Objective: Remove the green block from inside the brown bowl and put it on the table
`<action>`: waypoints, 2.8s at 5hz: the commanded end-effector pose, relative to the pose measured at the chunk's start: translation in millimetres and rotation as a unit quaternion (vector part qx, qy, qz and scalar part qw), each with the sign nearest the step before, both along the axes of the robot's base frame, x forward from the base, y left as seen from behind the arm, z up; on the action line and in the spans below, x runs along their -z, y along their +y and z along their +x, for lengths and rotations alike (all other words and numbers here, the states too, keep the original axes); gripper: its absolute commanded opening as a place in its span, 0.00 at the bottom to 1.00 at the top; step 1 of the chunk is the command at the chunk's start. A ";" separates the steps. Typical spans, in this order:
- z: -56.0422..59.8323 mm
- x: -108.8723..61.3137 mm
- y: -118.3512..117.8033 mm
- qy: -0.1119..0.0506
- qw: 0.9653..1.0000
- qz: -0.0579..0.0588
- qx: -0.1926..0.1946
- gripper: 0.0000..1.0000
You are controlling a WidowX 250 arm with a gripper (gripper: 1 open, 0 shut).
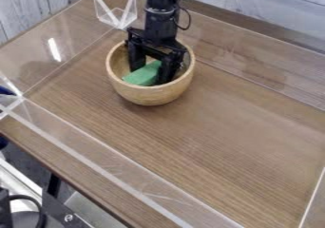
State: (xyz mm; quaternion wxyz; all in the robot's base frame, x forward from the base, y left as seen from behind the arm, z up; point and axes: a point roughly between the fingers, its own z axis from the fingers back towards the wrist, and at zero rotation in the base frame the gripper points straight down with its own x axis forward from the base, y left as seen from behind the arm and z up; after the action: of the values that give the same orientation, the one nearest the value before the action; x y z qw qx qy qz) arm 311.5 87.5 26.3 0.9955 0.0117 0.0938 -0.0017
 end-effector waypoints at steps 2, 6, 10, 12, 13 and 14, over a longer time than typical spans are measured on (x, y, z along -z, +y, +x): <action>5.0 -6.7 7.6 -0.012 1.000 0.000 -0.009 1.00; 4.5 -26.2 1.7 -0.034 0.999 -0.013 -0.008 0.00; 16.6 -87.7 -26.4 -0.119 0.992 -0.039 0.006 0.00; 4.9 -119.4 -57.9 -0.159 0.982 -0.079 0.068 0.00; -4.9 -116.3 -71.8 -0.154 0.976 -0.101 0.112 0.00; -8.4 -100.2 -83.9 -0.140 0.975 -0.114 0.131 0.00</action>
State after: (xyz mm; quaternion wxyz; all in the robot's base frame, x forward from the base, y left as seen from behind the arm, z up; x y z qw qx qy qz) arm 297.4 3.4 110.7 0.9861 -0.0954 -0.0203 -0.1342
